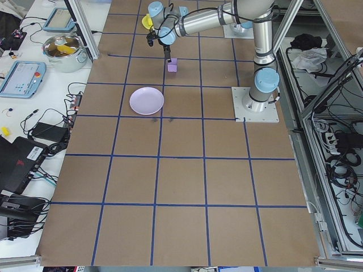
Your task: Sort blocks by color into plates
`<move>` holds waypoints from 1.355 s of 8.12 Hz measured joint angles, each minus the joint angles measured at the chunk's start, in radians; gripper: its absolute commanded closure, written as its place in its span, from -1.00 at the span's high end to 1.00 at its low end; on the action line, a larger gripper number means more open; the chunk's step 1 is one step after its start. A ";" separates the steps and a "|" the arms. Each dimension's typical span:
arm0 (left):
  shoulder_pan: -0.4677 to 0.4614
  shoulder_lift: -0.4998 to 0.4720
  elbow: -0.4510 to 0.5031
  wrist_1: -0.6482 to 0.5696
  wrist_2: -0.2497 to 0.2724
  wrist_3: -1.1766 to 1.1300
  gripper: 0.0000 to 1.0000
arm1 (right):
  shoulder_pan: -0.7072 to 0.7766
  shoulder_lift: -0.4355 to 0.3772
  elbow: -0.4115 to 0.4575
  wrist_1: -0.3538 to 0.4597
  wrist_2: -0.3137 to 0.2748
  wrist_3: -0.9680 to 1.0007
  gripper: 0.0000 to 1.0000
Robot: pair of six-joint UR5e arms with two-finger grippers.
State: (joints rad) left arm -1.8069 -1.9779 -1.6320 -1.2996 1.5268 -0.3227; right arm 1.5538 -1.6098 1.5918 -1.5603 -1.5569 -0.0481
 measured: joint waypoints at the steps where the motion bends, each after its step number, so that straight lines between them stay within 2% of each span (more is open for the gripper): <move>1: -0.002 -0.017 -0.004 0.009 -0.012 0.009 1.00 | 0.000 0.000 0.003 0.000 0.000 0.000 1.00; 7: -0.005 -0.089 -0.013 0.060 -0.019 0.118 1.00 | 0.000 0.001 0.006 0.000 -0.002 -0.004 1.00; 8: -0.005 -0.093 -0.015 0.062 -0.019 0.116 0.17 | 0.000 0.001 0.007 0.000 -0.002 -0.005 1.00; 9: -0.005 -0.101 -0.017 0.066 -0.020 0.112 -0.75 | 0.000 0.001 0.007 0.000 -0.002 -0.005 1.00; 10: -0.006 -0.109 -0.019 0.078 -0.027 0.098 -1.00 | 0.000 0.001 0.007 0.000 -0.002 -0.005 1.00; 11: -0.006 -0.112 -0.020 0.088 -0.052 0.066 -1.00 | 0.000 0.001 0.007 0.000 -0.002 -0.006 1.00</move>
State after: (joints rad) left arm -1.8127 -2.0902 -1.6519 -1.2119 1.4744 -0.2569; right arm 1.5539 -1.6092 1.5984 -1.5600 -1.5586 -0.0537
